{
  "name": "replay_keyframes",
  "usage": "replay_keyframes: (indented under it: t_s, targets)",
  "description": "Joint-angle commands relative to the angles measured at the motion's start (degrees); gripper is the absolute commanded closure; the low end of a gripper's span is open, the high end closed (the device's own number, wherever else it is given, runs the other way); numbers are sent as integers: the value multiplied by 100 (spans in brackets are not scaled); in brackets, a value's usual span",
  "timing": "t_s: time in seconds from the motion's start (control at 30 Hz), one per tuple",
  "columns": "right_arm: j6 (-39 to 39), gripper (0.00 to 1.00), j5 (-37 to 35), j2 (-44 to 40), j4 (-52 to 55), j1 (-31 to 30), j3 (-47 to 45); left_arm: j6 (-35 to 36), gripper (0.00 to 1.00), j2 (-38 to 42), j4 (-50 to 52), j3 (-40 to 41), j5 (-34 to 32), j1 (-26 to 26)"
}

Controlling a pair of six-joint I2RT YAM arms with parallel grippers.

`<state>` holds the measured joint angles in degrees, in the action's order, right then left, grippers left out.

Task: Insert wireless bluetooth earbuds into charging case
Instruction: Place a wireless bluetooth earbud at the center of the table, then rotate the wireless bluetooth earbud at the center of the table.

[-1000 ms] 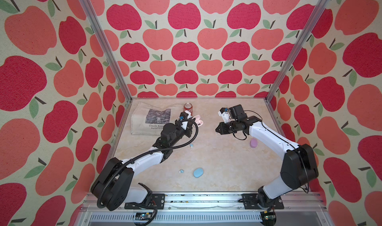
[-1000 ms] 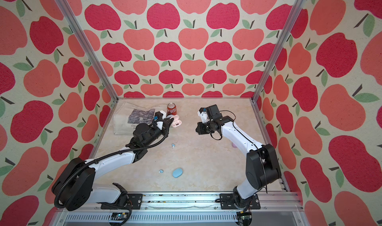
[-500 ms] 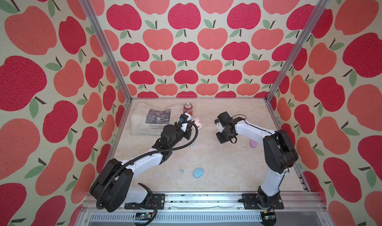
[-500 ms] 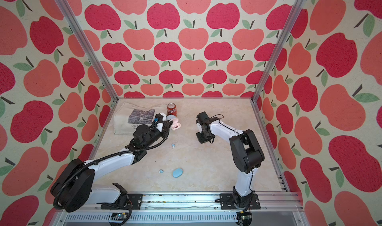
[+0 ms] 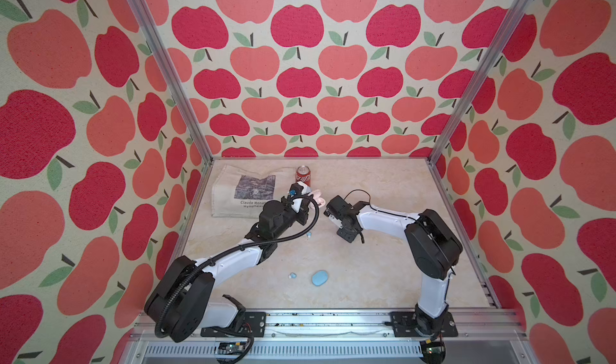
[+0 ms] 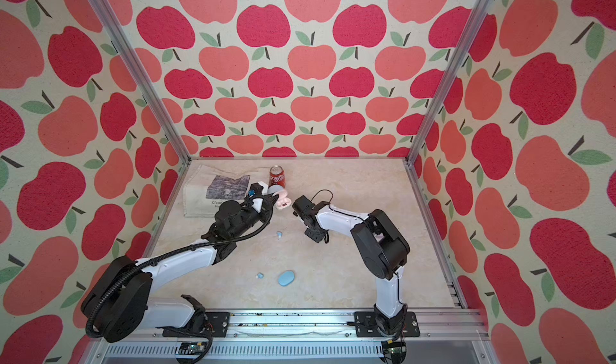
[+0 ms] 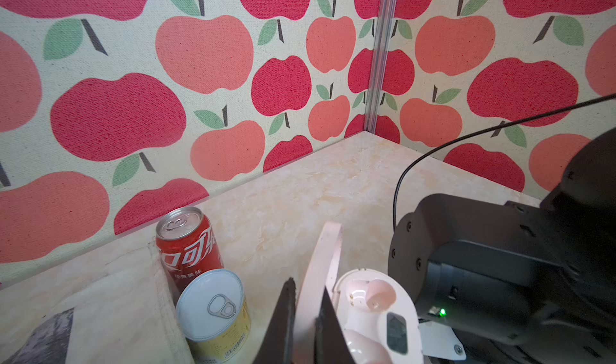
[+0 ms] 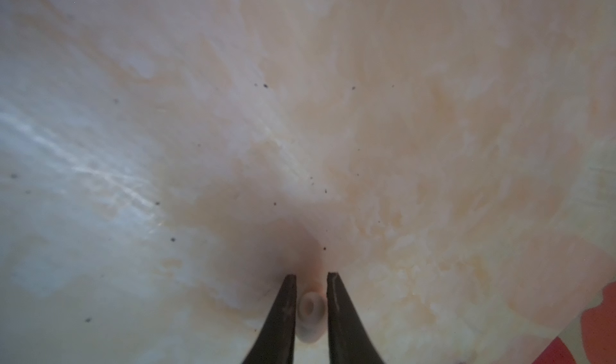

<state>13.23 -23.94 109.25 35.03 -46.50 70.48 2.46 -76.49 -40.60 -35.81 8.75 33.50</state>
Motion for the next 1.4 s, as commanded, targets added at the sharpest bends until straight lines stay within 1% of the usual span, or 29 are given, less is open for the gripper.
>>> replay_keyframes:
  t_s: [0.0, 0.1, 0.2, 0.33, 0.4, 0.43, 0.47, 0.5, 0.6, 0.67, 0.73, 0.8, 0.87, 0.97, 1.17, 1.37]
  targets:
    - [237, 73, -394, -79, -65, -151, -173, 92, 100, 232, 99, 38, -23, -32]
    - [14, 64, -306, -313, -26, -210, -284, 127, 100, 343, 190, 48, -23, -35]
    - [-321, 59, -119, -635, 30, -204, -333, 149, 100, 494, 297, 63, -28, -33]
    - [-1110, 56, 645, -1274, 179, 13, -113, 232, 100, 776, 487, 100, -49, -39]
    - [-1799, 54, 1121, -1604, 171, 228, 15, 279, 100, 909, 545, 130, -50, -61]
    - [-2372, 54, 1344, -1744, 194, 380, 81, 298, 100, 970, 562, 151, -56, -77]
    - [-2935, 54, 1729, -1866, 195, 542, 126, 316, 100, 1014, 583, 166, -72, -88]
    - [-3520, 54, 1919, -1961, 225, 691, 154, 325, 100, 1058, 589, 182, -96, -97]
    - [-5631, 52, 2166, -2243, 295, 1048, -50, 325, 100, 1179, 595, 232, -235, -115]
    - [-6941, 50, 2369, -2444, -116, 1124, -547, 325, 100, 1228, 591, 254, -334, -115]
    - [-8118, 49, 2509, -2590, -759, 1134, -1106, 325, 100, 1256, 608, 259, -367, -110]
    - [-9408, 49, 2520, -2651, -1351, 1127, -1630, 334, 100, 1266, 644, 251, -319, -114]
    - [-10240, 49, 2400, -2613, -1654, 1063, -1854, 369, 100, 1260, 698, 237, -279, -121]
    - [-10868, 48, 2195, -2441, -1795, 961, -1833, 378, 100, 1225, 701, 258, -244, -124]
    - [-11846, 48, 2174, -2058, -2362, 839, -2024, 334, 100, 1119, 550, 353, -233, -146]
    - [-12383, 48, 2196, -1703, -2819, 794, -2255, 317, 100, 1087, 540, 391, -227, -164]
